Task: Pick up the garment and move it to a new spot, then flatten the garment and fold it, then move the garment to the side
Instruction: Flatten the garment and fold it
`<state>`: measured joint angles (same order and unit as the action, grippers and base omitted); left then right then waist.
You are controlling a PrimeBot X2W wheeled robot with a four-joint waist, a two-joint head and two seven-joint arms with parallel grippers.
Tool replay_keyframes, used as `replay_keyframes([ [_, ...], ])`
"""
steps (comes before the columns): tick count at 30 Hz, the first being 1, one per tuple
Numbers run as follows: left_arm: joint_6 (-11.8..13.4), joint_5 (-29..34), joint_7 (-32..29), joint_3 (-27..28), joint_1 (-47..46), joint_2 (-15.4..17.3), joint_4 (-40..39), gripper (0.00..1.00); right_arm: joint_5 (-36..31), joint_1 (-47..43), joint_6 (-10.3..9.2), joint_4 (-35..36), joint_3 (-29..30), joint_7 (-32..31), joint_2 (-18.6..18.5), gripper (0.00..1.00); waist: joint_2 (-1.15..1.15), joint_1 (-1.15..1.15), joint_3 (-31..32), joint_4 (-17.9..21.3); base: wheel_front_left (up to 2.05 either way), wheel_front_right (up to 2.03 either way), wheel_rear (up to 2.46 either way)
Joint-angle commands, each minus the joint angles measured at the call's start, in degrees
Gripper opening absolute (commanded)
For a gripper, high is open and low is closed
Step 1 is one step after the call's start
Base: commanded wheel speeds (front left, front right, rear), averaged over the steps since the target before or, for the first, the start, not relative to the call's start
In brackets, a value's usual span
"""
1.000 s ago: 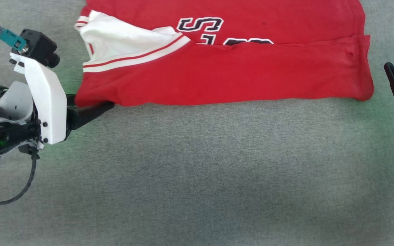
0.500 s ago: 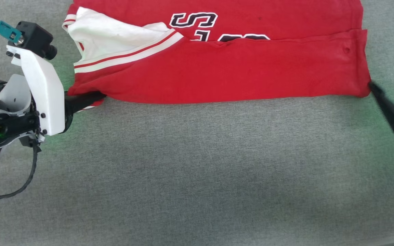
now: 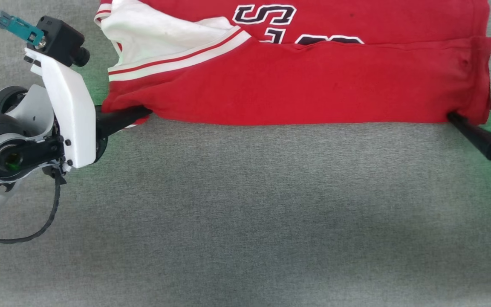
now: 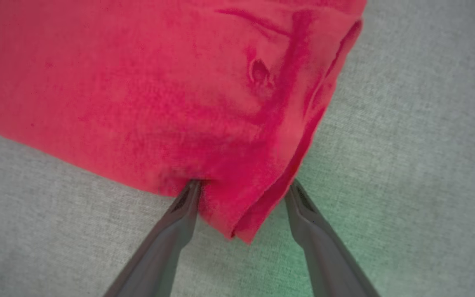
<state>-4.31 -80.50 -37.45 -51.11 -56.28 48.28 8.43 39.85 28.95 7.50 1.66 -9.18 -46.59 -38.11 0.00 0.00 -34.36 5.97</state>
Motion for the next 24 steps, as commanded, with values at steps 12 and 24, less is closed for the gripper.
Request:
replay_keyframes([
  [12,-1.0,0.9,1.4,-2.3,3.4,-2.9,0.6,0.00,1.2,1.3,-0.03,-4.1,-2.7,-2.7,0.7,0.00,0.00,0.00,0.3,-1.2,0.00,0.00,0.00],
  [24,-1.5,-1.3,8.0,-1.1,12.8,3.6,-9.5,0.00,6.2,-3.9,-0.02,-0.7,-3.1,-0.4,-5.3,0.00,0.00,0.00,5.0,-2.2,0.00,0.00,0.00],
])
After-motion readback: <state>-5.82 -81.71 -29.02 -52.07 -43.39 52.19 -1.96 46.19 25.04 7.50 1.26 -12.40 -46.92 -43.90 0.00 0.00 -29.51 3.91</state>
